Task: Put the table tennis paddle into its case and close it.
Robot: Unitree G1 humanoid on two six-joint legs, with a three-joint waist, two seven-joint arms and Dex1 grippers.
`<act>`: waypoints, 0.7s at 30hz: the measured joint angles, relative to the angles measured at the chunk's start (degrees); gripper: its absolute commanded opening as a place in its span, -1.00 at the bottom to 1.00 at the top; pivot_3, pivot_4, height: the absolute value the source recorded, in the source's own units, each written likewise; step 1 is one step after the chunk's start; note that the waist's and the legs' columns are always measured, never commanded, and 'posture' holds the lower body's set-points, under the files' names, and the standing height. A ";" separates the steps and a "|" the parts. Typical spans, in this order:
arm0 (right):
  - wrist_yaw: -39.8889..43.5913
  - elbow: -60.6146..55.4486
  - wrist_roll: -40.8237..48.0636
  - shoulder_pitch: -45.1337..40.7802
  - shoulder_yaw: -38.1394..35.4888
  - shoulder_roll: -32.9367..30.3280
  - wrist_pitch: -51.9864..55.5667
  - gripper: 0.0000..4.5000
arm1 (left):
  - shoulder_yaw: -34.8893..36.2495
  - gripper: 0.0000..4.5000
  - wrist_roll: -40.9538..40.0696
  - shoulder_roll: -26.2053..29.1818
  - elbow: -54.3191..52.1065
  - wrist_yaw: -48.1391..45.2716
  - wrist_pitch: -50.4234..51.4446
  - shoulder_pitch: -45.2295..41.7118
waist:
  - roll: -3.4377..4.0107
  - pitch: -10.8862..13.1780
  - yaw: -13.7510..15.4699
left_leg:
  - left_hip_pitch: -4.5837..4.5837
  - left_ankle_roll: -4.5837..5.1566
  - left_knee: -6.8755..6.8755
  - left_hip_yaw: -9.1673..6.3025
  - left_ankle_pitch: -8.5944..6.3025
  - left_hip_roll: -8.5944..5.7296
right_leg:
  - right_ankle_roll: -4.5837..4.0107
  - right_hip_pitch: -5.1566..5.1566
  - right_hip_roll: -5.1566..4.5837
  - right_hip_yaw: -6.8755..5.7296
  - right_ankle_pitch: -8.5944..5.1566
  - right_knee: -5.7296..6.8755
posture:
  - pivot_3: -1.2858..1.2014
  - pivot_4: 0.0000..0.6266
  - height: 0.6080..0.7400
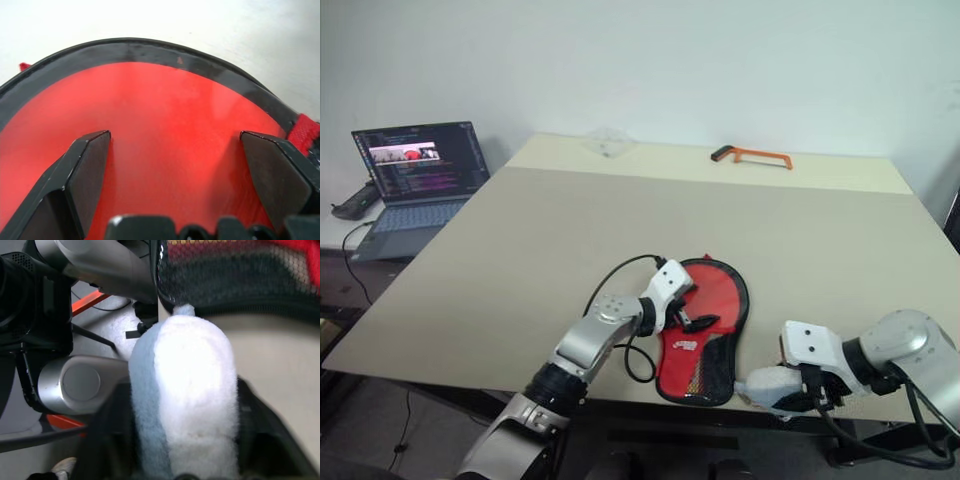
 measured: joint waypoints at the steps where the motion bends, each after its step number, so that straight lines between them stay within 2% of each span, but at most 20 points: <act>1: 0.13 1.01 0.00 -0.39 0.07 0.06 0.01 0.67 | 1.05 1.00 -1.16 0.79 -0.44 -0.65 0.92 0.01 | -0.01 0.05 -0.35 | 0.00 0.00 0.00 0.00 0.00 0.01 | 0.01 -0.01 0.00 0.01 0.00 0.05 | 0.03 -0.52 1.00; 3: 0.54 2.97 0.21 -1.19 -0.03 0.06 0.30 0.98 | 4.74 1.00 -4.57 3.08 -2.10 -2.42 4.40 0.03 | -0.10 0.35 -1.04 | 0.00 0.00 0.00 0.01 0.00 0.03 | 0.06 -0.09 0.03 0.02 0.04 0.20 | 0.03 -0.52 1.00; 9: 2.48 7.45 4.61 -1.30 -5.01 0.01 1.29 0.98 | 12.23 1.00 -14.31 18.44 -12.62 -14.87 8.95 1.61 | -0.17 0.78 -1.66 | -0.02 -0.03 -0.09 -0.02 -0.02 0.15 | 0.12 -0.18 0.15 0.00 0.06 0.31 | 0.03 -0.52 1.00; 13: 1.73 9.98 11.01 -0.39 -15.84 1.06 5.33 0.98 | 18.57 1.00 -21.03 31.13 -15.76 -25.65 9.53 5.33 | -0.22 0.91 -1.66 | -0.03 -0.12 -0.09 -0.01 -0.08 0.18 | 0.08 -0.19 0.13 -0.03 -0.01 0.30 | 0.03 -0.52 1.00; 16: 0.44 10.15 16.44 0.42 -23.17 3.11 9.51 0.98 | 22.56 1.00 -23.84 37.57 -15.99 -30.78 8.83 7.80 | -0.25 0.93 -1.60 | -0.03 -0.12 -0.09 0.00 -0.08 0.18 | 0.02 -0.18 0.08 -0.02 -0.05 0.28 | 0.03 -0.52 1.00; 17: -0.09 10.21 18.10 1.05 -25.82 3.32 11.04 0.98 | 23.66 1.00 -24.11 39.58 -15.98 -32.18 8.60 9.01 | -0.22 0.95 -1.54 | -0.03 -0.12 -0.08 0.03 -0.08 0.17 | -0.25 -0.19 0.02 -0.01 -0.21 0.29 | 0.03 -0.52 1.00; 21: -1.10 9.43 22.96 6.43 -37.71 3.63 16.63 0.98 | 28.42 1.00 -26.81 45.71 -15.51 -35.90 8.78 11.16 | -0.32 1.03 -0.89 | -0.04 -0.12 -0.07 0.03 -0.09 0.19 | -0.28 -0.20 -0.02 -0.03 -0.22 0.28 | 0.03 -0.52 1.00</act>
